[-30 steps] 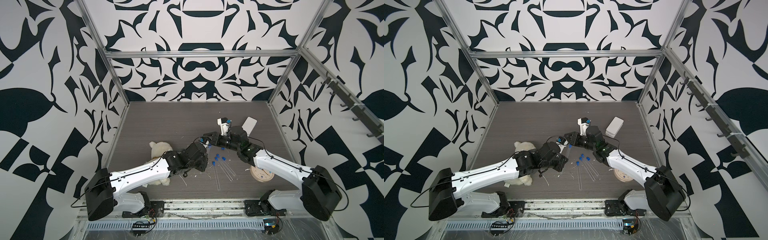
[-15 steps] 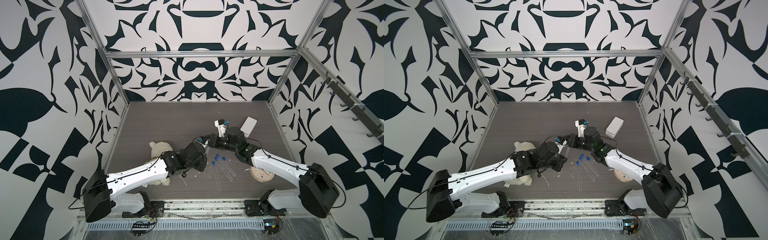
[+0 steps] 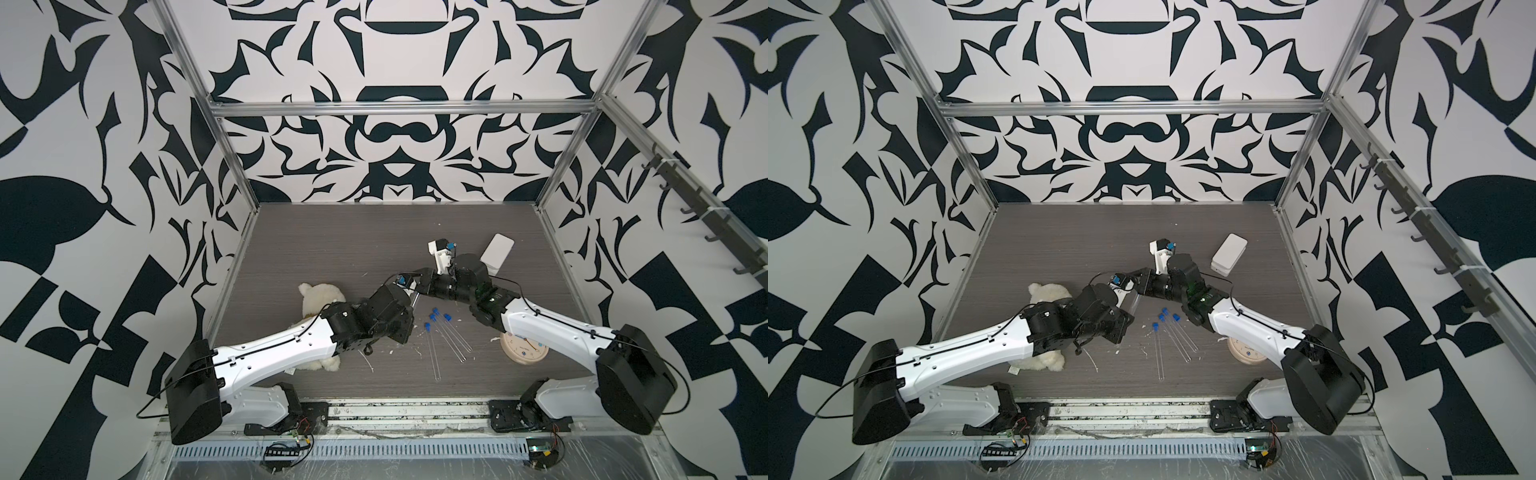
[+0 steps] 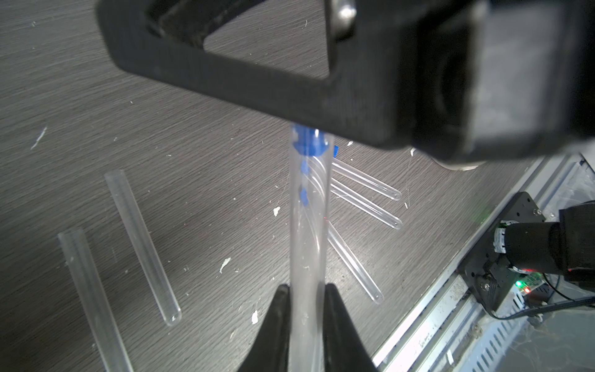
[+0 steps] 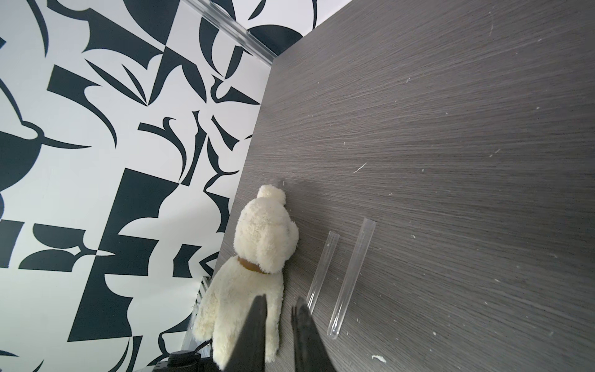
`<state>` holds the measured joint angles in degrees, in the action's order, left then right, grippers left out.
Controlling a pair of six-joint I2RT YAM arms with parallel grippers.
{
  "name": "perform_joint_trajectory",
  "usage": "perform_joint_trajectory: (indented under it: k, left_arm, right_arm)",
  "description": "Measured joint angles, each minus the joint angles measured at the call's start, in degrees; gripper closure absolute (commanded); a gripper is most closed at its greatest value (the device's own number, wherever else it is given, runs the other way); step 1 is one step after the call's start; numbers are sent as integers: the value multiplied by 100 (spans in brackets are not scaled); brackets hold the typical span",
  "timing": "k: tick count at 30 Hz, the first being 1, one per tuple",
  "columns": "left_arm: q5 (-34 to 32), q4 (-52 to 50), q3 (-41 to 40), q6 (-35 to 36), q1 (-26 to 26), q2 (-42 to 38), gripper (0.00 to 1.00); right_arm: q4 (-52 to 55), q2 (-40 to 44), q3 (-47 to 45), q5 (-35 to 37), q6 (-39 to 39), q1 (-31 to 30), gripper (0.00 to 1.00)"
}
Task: Remove stoppers from test tubes
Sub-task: Open the stopper on the test tube.
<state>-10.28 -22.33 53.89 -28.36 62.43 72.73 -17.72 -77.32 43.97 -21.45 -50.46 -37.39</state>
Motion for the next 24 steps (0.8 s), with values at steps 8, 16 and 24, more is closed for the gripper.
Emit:
perform_joint_trajectory:
  k: [8,16,24]
  left_arm:
    - [-42,-4,11,24,0,0,80]
    - [-44,-22,11,33,0,0,80]
    - [-85,-22,24,33,0,116,80]
  right_arm:
    - [-15,2,0,-2,-70,0,86]
    - [-24,2,0,4,-72,-17,89]
    - [-11,0,0,4,-70,-35,95]
